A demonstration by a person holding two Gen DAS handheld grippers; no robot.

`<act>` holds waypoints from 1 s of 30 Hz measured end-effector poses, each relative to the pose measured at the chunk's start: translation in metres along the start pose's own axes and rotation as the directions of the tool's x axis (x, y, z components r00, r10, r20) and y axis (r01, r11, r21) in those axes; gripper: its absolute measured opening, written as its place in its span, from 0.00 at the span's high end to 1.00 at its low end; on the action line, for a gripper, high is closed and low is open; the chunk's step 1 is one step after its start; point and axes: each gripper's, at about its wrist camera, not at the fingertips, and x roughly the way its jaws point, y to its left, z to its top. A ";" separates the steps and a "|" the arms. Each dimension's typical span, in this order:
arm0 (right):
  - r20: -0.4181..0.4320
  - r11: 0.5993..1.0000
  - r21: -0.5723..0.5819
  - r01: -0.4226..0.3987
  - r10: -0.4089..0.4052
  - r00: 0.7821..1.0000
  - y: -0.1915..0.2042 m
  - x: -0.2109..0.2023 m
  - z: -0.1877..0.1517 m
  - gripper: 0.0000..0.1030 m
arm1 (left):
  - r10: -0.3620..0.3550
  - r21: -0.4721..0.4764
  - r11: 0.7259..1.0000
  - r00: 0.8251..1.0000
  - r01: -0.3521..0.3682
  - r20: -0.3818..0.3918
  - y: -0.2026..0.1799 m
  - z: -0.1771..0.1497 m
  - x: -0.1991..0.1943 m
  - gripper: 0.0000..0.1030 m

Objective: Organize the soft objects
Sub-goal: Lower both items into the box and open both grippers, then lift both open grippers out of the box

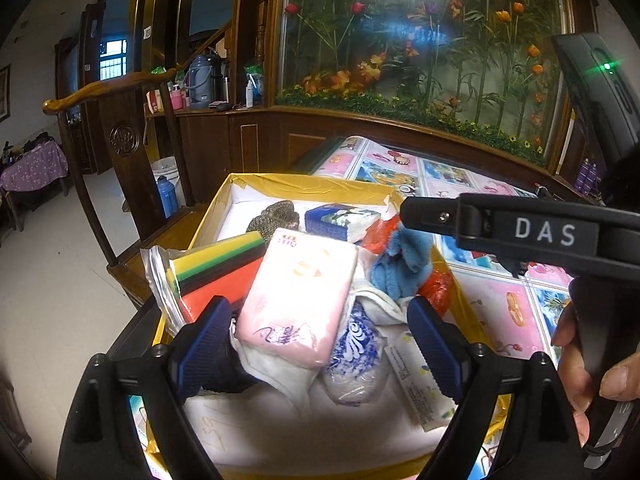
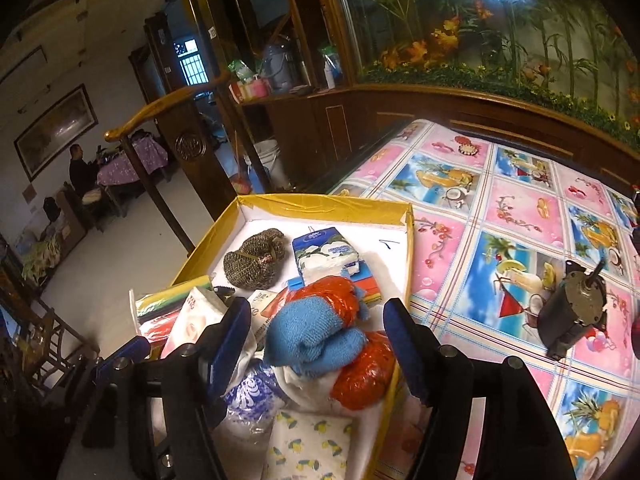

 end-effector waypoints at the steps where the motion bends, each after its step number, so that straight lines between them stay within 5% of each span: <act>1: 0.010 1.000 0.004 -0.002 0.002 1.000 -0.002 -0.006 -0.002 0.28 | 0.000 0.004 1.000 1.000 0.000 0.005 -0.002 0.000 -0.002 0.12; 10: 0.120 0.997 0.052 0.048 -0.054 0.991 -0.044 -0.078 -0.054 0.14 | 0.066 0.018 0.997 0.993 -0.069 0.101 -0.025 -0.010 -0.032 0.02; 15: 0.118 0.995 0.038 0.091 -0.095 0.988 -0.062 -0.101 -0.097 0.12 | 0.052 -0.014 0.999 0.998 -0.052 0.044 -0.031 -0.011 -0.027 0.02; 21: 0.124 0.994 0.029 0.105 -0.107 0.986 -0.066 -0.118 -0.116 0.10 | 0.241 0.102 0.965 0.970 -0.243 0.028 -0.055 -0.016 -0.027 0.01; 25: 0.139 0.991 0.005 0.134 -0.133 0.981 -0.061 -0.120 -0.119 0.09 | 0.227 0.092 0.969 0.973 -0.231 0.051 -0.050 -0.021 -0.042 0.01; 30: 0.127 0.992 -0.040 0.122 -0.116 0.985 -0.048 -0.118 -0.122 0.09 | 0.326 0.059 0.937 0.921 -0.345 0.212 -0.042 -0.024 -0.071 0.01</act>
